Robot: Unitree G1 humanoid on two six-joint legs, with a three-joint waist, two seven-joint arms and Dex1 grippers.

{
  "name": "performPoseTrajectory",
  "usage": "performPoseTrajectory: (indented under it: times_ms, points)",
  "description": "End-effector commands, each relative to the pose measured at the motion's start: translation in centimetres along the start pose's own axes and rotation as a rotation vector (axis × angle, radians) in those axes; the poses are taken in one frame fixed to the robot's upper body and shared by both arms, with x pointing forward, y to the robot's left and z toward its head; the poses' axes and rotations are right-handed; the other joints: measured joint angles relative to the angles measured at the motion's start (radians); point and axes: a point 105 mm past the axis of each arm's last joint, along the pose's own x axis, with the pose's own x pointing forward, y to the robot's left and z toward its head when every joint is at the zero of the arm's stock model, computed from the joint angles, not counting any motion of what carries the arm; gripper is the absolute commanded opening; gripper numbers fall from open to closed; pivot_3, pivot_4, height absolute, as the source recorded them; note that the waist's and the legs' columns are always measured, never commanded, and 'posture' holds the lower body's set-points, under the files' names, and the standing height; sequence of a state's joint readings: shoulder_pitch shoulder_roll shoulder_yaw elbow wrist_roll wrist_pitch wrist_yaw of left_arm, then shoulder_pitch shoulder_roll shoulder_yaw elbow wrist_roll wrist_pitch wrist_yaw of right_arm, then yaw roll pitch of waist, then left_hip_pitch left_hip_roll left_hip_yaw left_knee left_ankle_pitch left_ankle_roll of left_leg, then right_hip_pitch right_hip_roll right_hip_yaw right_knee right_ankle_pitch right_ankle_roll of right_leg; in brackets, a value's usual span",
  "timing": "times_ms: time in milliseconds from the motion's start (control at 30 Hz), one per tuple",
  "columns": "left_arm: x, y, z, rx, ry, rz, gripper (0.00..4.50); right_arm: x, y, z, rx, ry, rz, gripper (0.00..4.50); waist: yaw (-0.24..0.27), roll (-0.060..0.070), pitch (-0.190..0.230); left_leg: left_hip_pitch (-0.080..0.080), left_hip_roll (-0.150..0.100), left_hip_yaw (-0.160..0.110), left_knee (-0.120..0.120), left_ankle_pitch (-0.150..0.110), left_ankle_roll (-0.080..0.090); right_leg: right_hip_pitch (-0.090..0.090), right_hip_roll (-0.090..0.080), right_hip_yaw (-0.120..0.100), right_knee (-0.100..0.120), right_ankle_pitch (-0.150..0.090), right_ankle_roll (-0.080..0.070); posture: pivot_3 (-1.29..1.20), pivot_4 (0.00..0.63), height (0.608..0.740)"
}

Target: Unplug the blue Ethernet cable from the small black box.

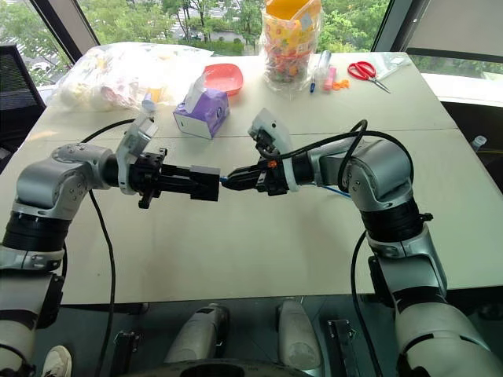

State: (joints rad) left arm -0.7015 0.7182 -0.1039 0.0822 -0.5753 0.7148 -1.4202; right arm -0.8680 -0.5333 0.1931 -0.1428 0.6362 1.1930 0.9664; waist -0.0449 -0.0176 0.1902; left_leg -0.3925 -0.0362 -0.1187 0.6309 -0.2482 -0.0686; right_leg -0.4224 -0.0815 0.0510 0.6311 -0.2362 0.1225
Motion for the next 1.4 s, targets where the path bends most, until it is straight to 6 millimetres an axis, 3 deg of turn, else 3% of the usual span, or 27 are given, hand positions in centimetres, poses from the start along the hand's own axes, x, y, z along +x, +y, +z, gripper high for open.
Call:
performPoseTrajectory:
  times_ms: [33,433,500,600,667,833,933,1000,1167,1400]
  points:
    - [-1.6,0.0,1.1,0.052,-0.004,0.049,0.48,-1.8,-1.7,-1.2,0.053,0.028,-0.085,0.06,0.0,0.0,0.0,0.0,0.0,0.0,0.0,0.0,0.0,0.0,0.0,0.0,0.0,0.0,0.0,0.0,0.15,0.74]
    - [-1.7,0.2,1.1,0.062,-0.01,0.07,0.48,-3.3,-3.9,-3.0,0.046,0.026,-0.198,0.06,-0.002,-0.001,0.0,0.0,0.0,0.0,0.0,0.0,0.0,0.0,0.0,0.0,0.0,0.0,0.0,0.0,0.15,0.74]
    - [-1.6,0.6,1.0,0.074,-0.021,0.097,0.48,-3.1,-5.4,-2.4,-0.001,-0.026,-0.304,0.06,0.0,-0.001,0.0,0.0,0.0,0.0,0.0,0.0,0.0,0.0,0.0,0.0,0.0,0.0,0.0,0.0,0.15,0.74]
    - [-0.9,2.3,0.7,0.178,-0.042,0.211,0.48,-3.2,-9.2,-2.6,-0.076,-0.036,-0.581,0.06,0.001,-0.001,0.0,0.0,0.0,0.001,0.0,0.0,0.0,0.0,0.0,0.0,0.0,0.0,0.0,0.0,0.15,0.74]
    - [-0.4,3.2,0.4,0.231,-0.06,0.277,0.48,-3.2,-10.2,-2.9,-0.077,-0.03,-0.659,0.06,0.002,-0.001,0.0,0.0,0.0,0.001,0.001,0.0,0.0,0.0,0.0,0.0,0.0,0.0,0.0,0.0,0.15,0.74]
    - [0.5,4.7,-0.5,0.303,-0.101,0.387,0.48,-2.9,-10.0,-3.0,-0.078,-0.05,-0.681,2.15,0.004,-0.001,0.0,-0.001,0.0,0.001,0.0,0.0,0.0,-0.001,0.0,0.0,0.0,0.0,0.0,0.0,0.15,0.74]
    - [1.2,5.5,-1.3,0.313,-0.128,0.438,0.48,-3.4,-9.7,-3.0,-0.092,-0.048,-0.719,3.82,0.004,-0.001,0.0,-0.001,0.0,0.001,0.0,0.0,0.0,-0.001,0.0,0.0,0.0,0.0,0.0,0.0,0.15,0.74]
    - [1.7,6.0,-1.8,0.318,-0.143,0.465,0.48,-4.1,-9.1,-2.9,-0.095,-0.061,-0.733,4.47,0.006,-0.001,0.0,-0.001,0.0,0.001,0.0,0.0,0.0,-0.001,0.0,0.0,0.0,0.0,0.0,0.0,0.15,0.74]
    - [2.7,7.0,-3.1,0.299,-0.173,0.524,0.48,-5.5,-7.1,-2.7,-0.076,-0.099,-0.75,4.47,0.006,-0.001,0.0,-0.001,0.0,0.001,0.001,0.0,0.0,-0.001,0.0,0.0,0.0,0.0,0.0,0.0,0.15,0.74]
    - [3.6,7.7,-5.9,0.229,-0.185,0.572,0.48,-5.8,-4.2,-4.7,-0.025,-0.092,-0.762,4.47,0.002,-0.001,-0.001,0.0,0.0,0.001,0.001,0.0,0.0,0.0,0.0,0.001,0.0,0.0,0.0,0.0,0.15,0.74]
